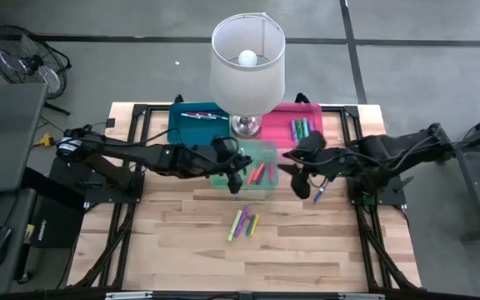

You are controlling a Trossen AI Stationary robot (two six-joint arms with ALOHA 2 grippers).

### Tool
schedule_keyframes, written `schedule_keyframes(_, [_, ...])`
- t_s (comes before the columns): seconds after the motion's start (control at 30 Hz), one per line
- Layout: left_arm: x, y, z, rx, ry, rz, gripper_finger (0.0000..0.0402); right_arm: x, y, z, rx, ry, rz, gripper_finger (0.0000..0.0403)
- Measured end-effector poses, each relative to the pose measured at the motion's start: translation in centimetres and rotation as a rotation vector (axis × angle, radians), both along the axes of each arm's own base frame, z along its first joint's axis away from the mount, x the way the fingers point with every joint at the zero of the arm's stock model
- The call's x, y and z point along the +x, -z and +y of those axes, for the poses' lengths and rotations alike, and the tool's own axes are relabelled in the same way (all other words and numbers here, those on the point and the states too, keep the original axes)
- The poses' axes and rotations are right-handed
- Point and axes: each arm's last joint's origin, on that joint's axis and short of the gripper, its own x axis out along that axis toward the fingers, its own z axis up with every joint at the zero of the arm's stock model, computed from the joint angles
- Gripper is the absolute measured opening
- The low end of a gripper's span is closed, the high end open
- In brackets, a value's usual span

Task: Pick & Place Markers
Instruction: Put the black marker pen into the blue bin

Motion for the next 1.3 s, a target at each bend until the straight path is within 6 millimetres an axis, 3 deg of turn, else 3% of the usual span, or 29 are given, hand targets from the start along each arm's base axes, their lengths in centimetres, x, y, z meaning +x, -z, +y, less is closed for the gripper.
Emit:
schedule_keyframes(0.3, [-2.1, 2.9, 3.3, -0.072, -0.208, 0.336, 0.0027, -3.6, 0.3, -1.1, 0.025, 0.079, 0.147, 0.0170])
schedule_keyframes(0.5, [-3.9, 4.5, 5.4, -0.007, -0.257, 0.610, 0.0027, -3.9, 0.5, -1.2, 0.009, 0.077, 0.184, 0.0170])
schedule_keyframes(0.73, [-5.1, 5.3, 8.9, 0.087, -0.304, 0.811, 0.0027, -3.9, 0.4, -1.3, -0.051, 0.095, 0.182, 0.0170])
schedule_keyframes(1.07, [-5.1, 8.7, 15.9, 0.219, -0.196, 1.138, 0.0027, -3.9, 0.3, -2.1, -0.104, 0.254, 0.125, 0.0169])
schedule_keyframes(1.3, [-4.6, 11.3, 18.2, 0.363, -0.007, 1.361, 0.0027, -3.8, 0.2, -2.7, -0.106, 0.347, 0.087, 0.0169])
